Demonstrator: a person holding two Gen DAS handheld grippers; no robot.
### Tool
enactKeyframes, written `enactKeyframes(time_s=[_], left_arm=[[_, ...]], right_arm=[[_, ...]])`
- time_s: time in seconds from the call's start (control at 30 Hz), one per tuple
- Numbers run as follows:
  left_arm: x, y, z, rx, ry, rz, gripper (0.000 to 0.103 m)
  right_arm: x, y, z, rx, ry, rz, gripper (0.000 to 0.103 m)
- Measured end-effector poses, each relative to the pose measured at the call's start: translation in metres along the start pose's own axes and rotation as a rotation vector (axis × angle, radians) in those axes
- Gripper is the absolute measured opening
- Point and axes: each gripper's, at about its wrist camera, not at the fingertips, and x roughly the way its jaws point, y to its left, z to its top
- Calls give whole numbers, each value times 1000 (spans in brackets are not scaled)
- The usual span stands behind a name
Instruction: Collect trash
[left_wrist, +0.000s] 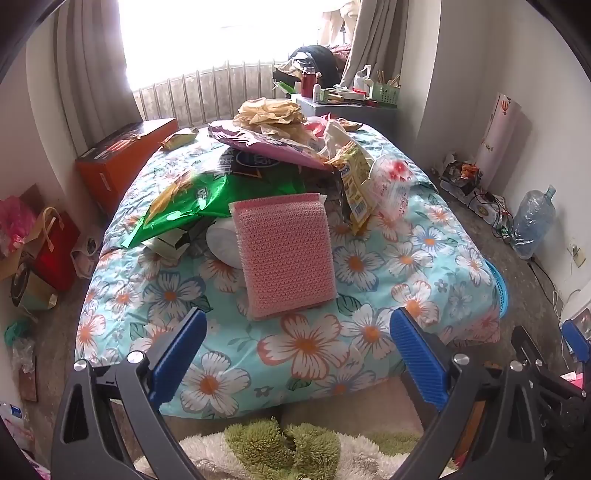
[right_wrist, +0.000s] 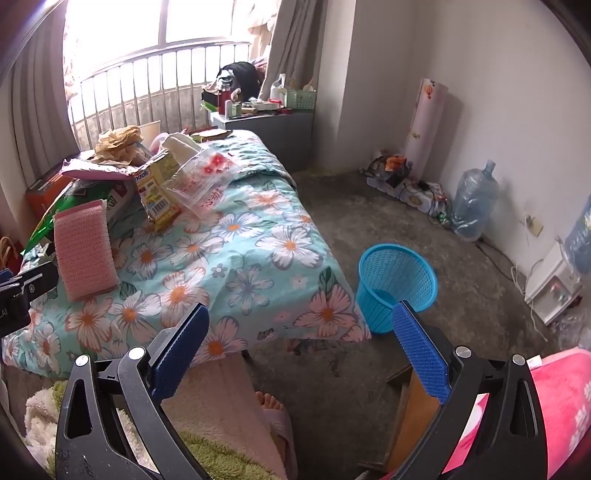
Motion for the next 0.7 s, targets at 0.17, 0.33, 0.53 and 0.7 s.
enactKeyframes(time_s=[0.17, 0.33, 0.53, 0.7], left_arm=[[0, 0, 1, -2, 2, 0, 97], [0, 0, 1, -1, 2, 0, 97], [0, 1, 1, -1, 3, -1, 97], [0, 1, 1, -1, 3, -1, 97]], right_arm=[[-3, -2, 0, -1, 1, 1, 95], [-7, 0, 2, 1, 5, 3, 95], [-9, 1, 2, 1, 7, 3, 95], [-9, 0, 3, 1, 8, 4, 95]])
